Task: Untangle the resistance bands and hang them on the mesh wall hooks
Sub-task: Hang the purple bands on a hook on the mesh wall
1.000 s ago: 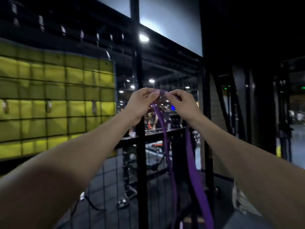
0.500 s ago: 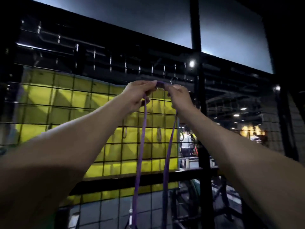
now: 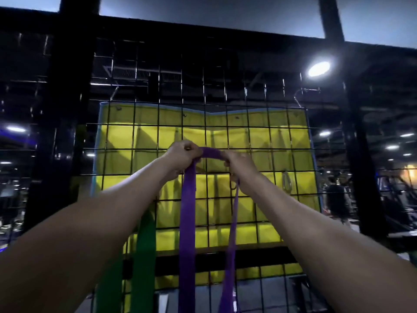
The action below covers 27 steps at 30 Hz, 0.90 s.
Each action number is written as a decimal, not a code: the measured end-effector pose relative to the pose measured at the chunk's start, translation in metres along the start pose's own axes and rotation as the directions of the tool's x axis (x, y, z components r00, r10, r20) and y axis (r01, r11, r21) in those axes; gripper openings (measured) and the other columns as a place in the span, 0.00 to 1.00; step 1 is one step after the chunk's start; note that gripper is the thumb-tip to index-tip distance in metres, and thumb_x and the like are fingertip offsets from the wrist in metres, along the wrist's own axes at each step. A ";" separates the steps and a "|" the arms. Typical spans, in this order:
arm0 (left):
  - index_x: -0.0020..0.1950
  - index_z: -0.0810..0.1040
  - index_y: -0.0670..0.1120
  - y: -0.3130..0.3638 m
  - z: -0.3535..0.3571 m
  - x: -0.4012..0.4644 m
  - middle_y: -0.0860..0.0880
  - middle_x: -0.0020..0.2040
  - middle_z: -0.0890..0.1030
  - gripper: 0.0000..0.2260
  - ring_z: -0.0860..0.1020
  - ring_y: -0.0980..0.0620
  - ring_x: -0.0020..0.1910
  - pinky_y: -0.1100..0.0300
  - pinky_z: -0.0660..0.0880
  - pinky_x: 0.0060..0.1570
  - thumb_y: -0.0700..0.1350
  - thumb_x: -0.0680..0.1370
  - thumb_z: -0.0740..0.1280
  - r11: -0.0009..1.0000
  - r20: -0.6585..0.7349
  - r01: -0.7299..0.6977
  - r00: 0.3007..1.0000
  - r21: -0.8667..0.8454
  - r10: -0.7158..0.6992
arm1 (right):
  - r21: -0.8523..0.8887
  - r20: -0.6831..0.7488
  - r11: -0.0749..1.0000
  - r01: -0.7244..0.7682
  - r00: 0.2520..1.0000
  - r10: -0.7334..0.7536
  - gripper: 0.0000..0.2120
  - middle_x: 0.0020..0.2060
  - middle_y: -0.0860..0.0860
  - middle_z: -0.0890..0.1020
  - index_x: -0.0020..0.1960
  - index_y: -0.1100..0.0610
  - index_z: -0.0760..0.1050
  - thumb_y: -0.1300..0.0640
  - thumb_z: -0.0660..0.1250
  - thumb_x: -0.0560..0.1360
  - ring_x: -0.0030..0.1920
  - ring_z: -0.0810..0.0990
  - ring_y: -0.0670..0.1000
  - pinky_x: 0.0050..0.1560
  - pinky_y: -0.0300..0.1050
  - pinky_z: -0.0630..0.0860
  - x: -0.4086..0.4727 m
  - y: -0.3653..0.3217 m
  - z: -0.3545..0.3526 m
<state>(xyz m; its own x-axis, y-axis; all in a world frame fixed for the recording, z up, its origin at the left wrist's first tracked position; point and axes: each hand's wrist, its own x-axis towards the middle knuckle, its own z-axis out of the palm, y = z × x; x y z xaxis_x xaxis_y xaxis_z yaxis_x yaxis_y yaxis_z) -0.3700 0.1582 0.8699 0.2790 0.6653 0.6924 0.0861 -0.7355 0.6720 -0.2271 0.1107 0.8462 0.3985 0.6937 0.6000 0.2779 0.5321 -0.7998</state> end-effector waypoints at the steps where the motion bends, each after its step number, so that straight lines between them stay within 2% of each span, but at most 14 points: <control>1: 0.41 0.74 0.44 -0.008 -0.005 0.000 0.45 0.36 0.77 0.06 0.75 0.51 0.37 0.60 0.72 0.38 0.38 0.78 0.64 1.000 -0.020 0.004 1.000 0.013 -0.003 | -0.011 0.026 0.999 -0.035 0.999 0.036 0.12 0.33 0.51 0.69 0.50 0.60 0.77 0.52 0.63 0.75 0.30 0.64 0.48 0.26 0.41 0.59 0.000 0.006 0.007; 3: 0.43 0.76 0.43 -0.022 -0.011 -0.003 0.44 0.37 0.77 0.04 0.76 0.49 0.39 0.55 0.73 0.45 0.37 0.77 0.65 0.999 -0.045 0.000 0.999 0.033 0.002 | -0.036 0.056 0.995 -0.089 0.994 0.091 0.16 0.34 0.51 0.71 0.55 0.61 0.76 0.51 0.62 0.75 0.30 0.64 0.48 0.28 0.42 0.59 0.001 0.014 0.019; 8: 0.44 0.78 0.43 -0.045 -0.014 -0.005 0.44 0.39 0.79 0.03 0.76 0.50 0.40 0.58 0.73 0.43 0.38 0.76 0.66 0.989 -0.090 -0.016 0.996 0.144 0.029 | -0.114 0.078 0.983 -0.144 0.985 0.154 0.13 0.33 0.52 0.73 0.50 0.61 0.74 0.52 0.56 0.78 0.30 0.66 0.48 0.30 0.41 0.61 0.010 0.033 0.031; 12: 0.46 0.79 0.43 -0.056 -0.014 0.001 0.45 0.39 0.79 0.02 0.76 0.51 0.39 0.64 0.71 0.37 0.39 0.76 0.67 0.979 -0.140 0.013 0.990 0.204 0.016 | -0.291 0.171 0.956 -0.048 0.980 0.101 0.10 0.42 0.56 0.80 0.49 0.64 0.78 0.61 0.59 0.78 0.30 0.70 0.47 0.30 0.39 0.65 0.021 0.038 0.038; 14: 0.44 0.79 0.43 -0.061 -0.014 0.004 0.46 0.39 0.80 0.02 0.77 0.51 0.40 0.62 0.72 0.38 0.39 0.76 0.68 0.980 -0.152 0.007 0.988 0.200 0.024 | -0.288 0.187 0.958 -0.019 0.980 0.075 0.10 0.39 0.55 0.81 0.52 0.66 0.79 0.63 0.61 0.78 0.31 0.76 0.47 0.31 0.39 0.73 0.028 0.042 0.041; 17: 0.46 0.81 0.41 -0.062 -0.012 0.003 0.45 0.41 0.81 0.03 0.78 0.51 0.41 0.61 0.74 0.42 0.39 0.75 0.68 0.977 -0.135 -0.010 0.990 0.211 0.039 | -0.371 0.200 0.922 0.109 0.979 -0.036 0.09 0.38 0.57 0.83 0.47 0.66 0.81 0.61 0.65 0.76 0.36 0.81 0.52 0.43 0.50 0.81 0.037 0.049 0.045; 19: 0.48 0.81 0.39 -0.063 -0.010 0.001 0.44 0.42 0.81 0.05 0.78 0.52 0.40 0.65 0.75 0.41 0.39 0.75 0.68 0.972 -0.097 -0.024 0.994 0.233 0.048 | -0.492 0.227 0.845 0.207 0.968 -0.105 0.09 0.40 0.57 0.82 0.44 0.65 0.81 0.59 0.67 0.75 0.41 0.82 0.54 0.45 0.49 0.80 0.039 0.050 0.049; 22: 0.48 0.81 0.37 -0.063 -0.006 -0.002 0.44 0.41 0.80 0.05 0.76 0.56 0.36 0.73 0.73 0.36 0.37 0.75 0.68 0.971 -0.078 -0.046 0.995 0.234 0.066 | -0.555 0.213 0.796 0.244 0.966 -0.147 0.10 0.43 0.58 0.82 0.45 0.63 0.80 0.57 0.66 0.76 0.44 0.82 0.57 0.47 0.52 0.80 0.042 0.053 0.058; 25: 0.47 0.82 0.39 -0.065 -0.007 -0.002 0.44 0.41 0.81 0.04 0.77 0.54 0.38 0.65 0.76 0.43 0.37 0.74 0.69 0.975 -0.080 -0.041 0.995 0.217 0.060 | -0.568 0.212 0.789 0.234 0.968 -0.134 0.10 0.43 0.58 0.81 0.49 0.63 0.80 0.56 0.65 0.77 0.44 0.81 0.57 0.43 0.48 0.79 0.043 0.055 0.064; 27: 0.47 0.81 0.38 -0.066 -0.007 -0.002 0.46 0.37 0.80 0.04 0.77 0.54 0.37 0.66 0.76 0.42 0.37 0.74 0.69 0.978 -0.081 -0.041 0.995 0.203 0.059 | -0.495 0.218 0.848 0.190 0.972 -0.091 0.10 0.40 0.58 0.80 0.49 0.64 0.80 0.58 0.64 0.77 0.42 0.81 0.57 0.42 0.49 0.78 0.043 0.055 0.065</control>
<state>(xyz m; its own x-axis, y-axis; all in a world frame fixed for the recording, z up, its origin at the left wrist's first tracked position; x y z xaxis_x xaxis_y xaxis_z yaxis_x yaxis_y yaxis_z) -0.3832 0.2059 0.8258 0.2052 0.6292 0.7497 0.2672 -0.7729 0.5755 -0.2517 0.2020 0.8290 0.1717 0.7313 0.6600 0.7439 0.3430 -0.5736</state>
